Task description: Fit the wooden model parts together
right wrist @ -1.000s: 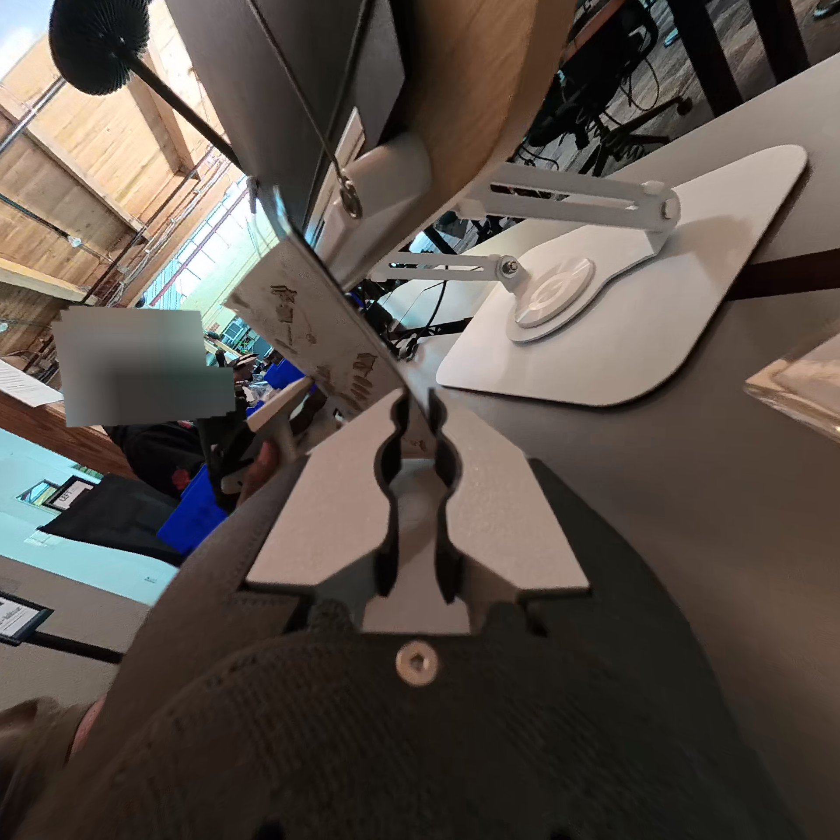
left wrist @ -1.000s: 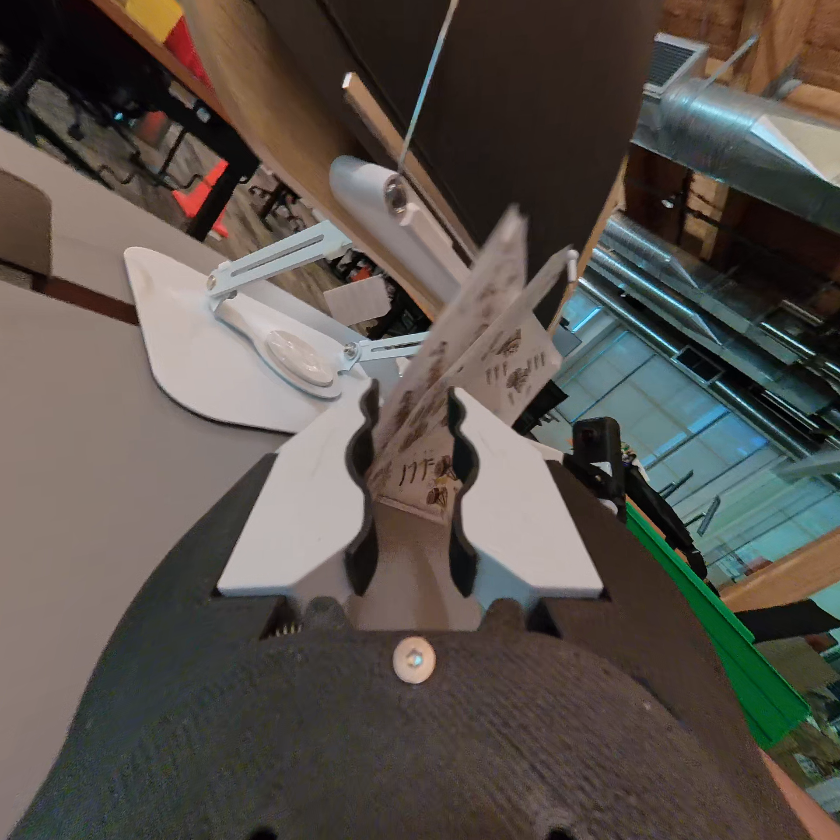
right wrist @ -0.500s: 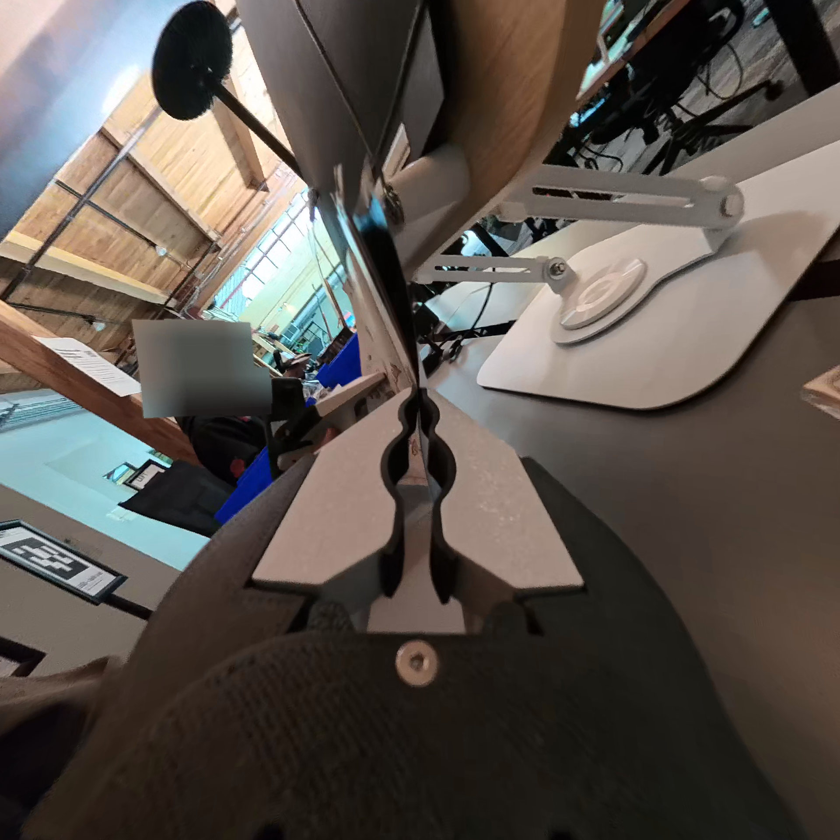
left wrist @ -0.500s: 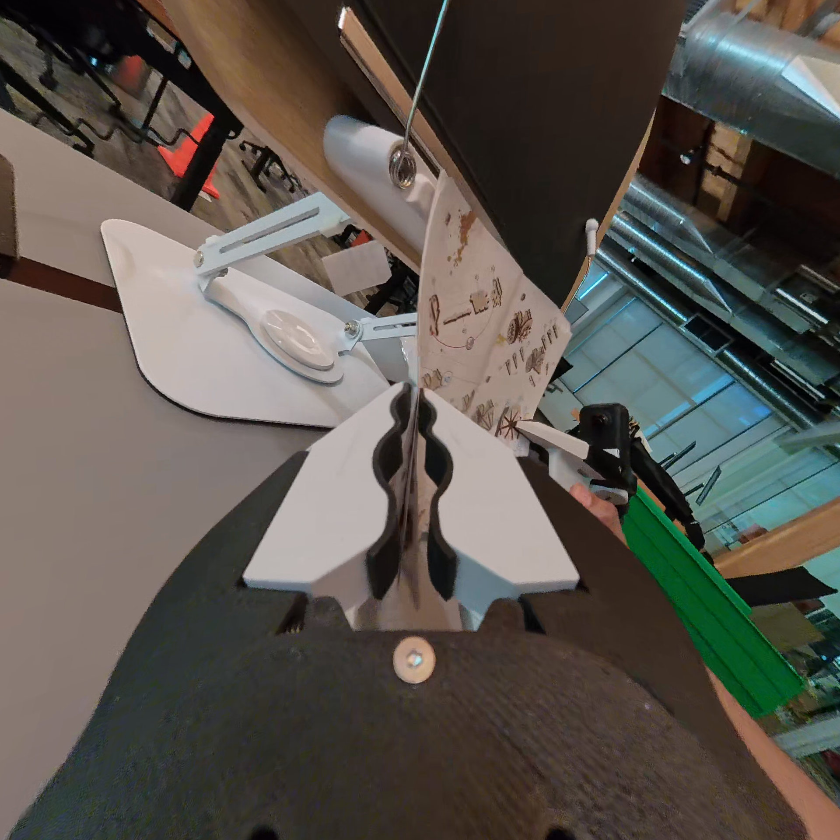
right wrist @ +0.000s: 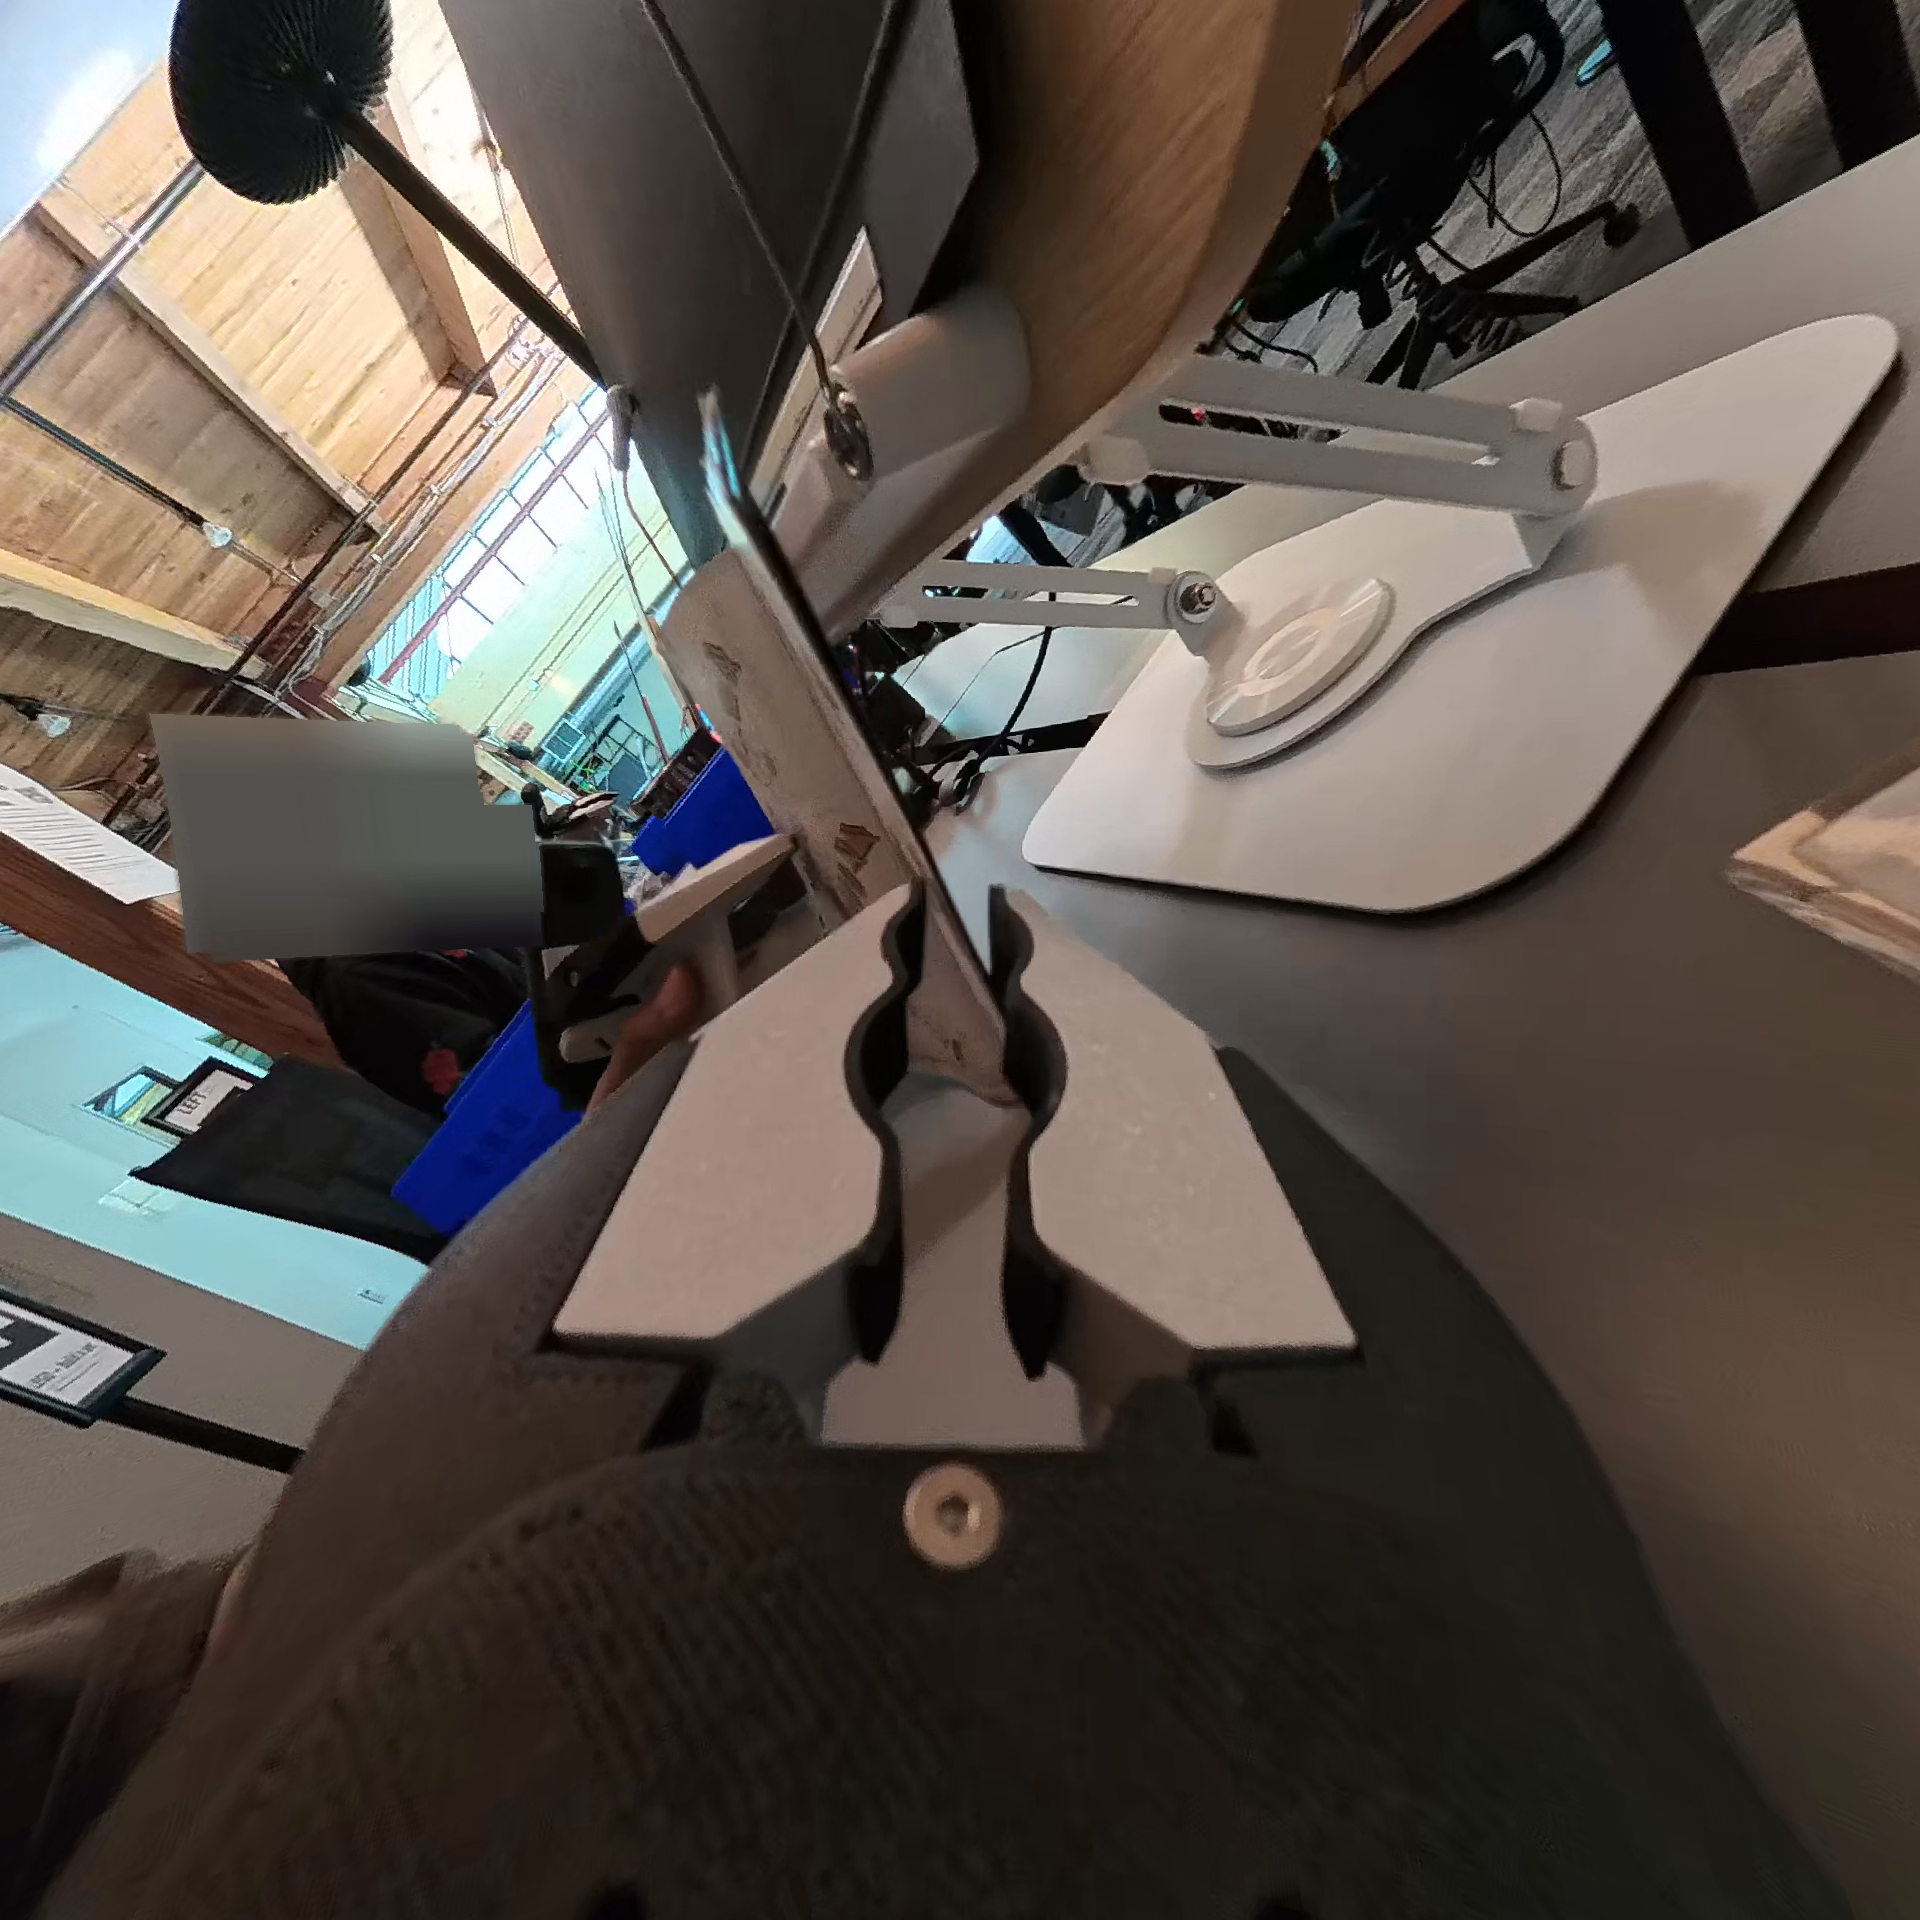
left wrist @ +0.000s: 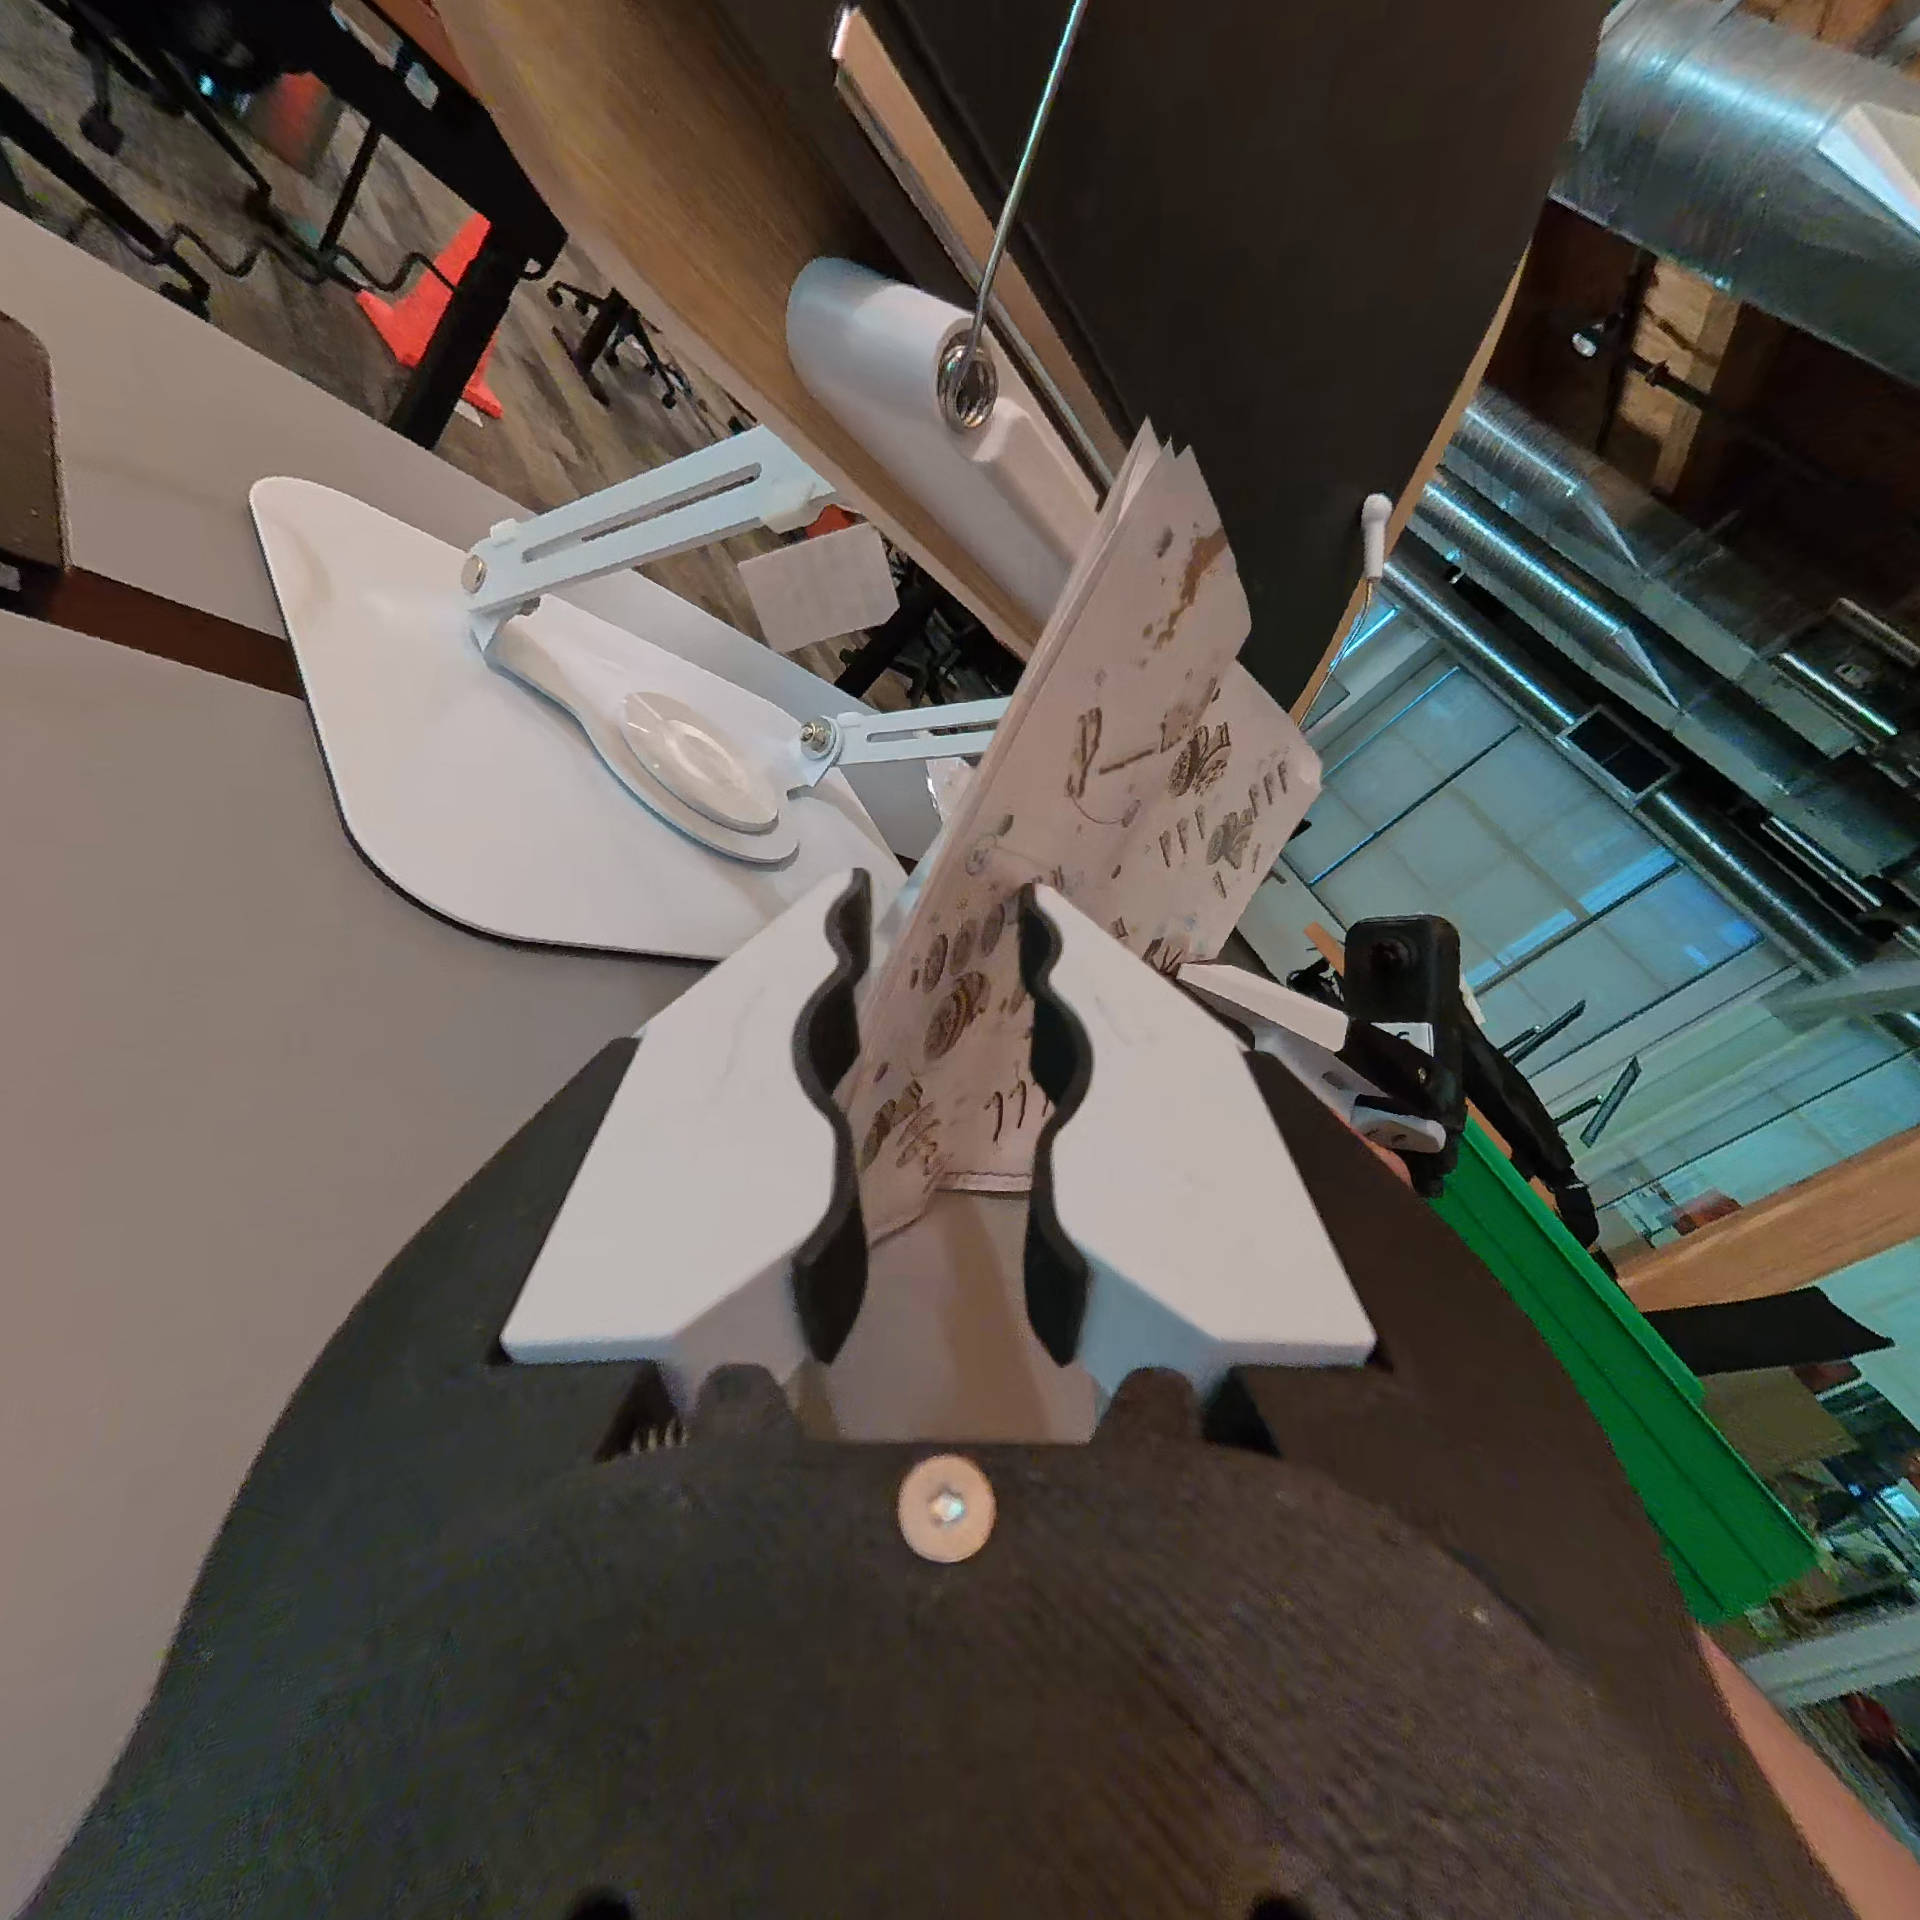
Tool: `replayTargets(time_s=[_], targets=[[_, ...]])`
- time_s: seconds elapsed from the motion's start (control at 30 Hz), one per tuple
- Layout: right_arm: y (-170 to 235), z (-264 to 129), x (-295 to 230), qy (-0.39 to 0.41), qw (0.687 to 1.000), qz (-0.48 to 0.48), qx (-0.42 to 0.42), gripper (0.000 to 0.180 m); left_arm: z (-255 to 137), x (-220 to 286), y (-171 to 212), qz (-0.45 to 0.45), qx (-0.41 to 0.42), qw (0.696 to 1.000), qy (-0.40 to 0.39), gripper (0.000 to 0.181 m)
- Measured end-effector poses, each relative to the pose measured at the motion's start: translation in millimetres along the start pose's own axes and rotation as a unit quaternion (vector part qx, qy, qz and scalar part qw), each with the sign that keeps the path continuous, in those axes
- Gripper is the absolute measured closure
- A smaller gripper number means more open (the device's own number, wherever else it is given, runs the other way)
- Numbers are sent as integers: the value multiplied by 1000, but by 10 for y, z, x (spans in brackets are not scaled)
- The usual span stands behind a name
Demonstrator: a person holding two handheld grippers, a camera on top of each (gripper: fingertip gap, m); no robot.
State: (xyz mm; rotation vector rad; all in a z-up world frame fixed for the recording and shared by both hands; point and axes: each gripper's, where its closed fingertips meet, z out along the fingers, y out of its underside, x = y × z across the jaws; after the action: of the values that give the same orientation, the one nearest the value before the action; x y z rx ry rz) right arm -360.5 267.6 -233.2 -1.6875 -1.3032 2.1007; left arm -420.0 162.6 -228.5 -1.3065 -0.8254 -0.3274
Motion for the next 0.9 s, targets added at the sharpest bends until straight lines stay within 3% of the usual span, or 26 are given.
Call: replayTargets(time_s=[0.1,0.43,0.57,0.67,0.77,0.9], targets=[[-46,-26,22,4,1000,4,17,158,-19,16,-21,4,9,1000,3,145],[-143,-87,44,14,998,0,53,142,-20,45,-16,7,7,1000,12,143],[-273,-188,89,53,992,-22,108,130,-28,76,-26,19,12,1000,14,130],[-396,-330,35,92,979,-79,163,128,-13,78,-6,25,5,1000,9,126],[-487,-426,-228,121,951,-206,194,138,-2,62,6,16,-1,1000,10,131],[-178,-117,-585,104,920,-357,125,139,10,98,30,16,-10,1000,23,149]])
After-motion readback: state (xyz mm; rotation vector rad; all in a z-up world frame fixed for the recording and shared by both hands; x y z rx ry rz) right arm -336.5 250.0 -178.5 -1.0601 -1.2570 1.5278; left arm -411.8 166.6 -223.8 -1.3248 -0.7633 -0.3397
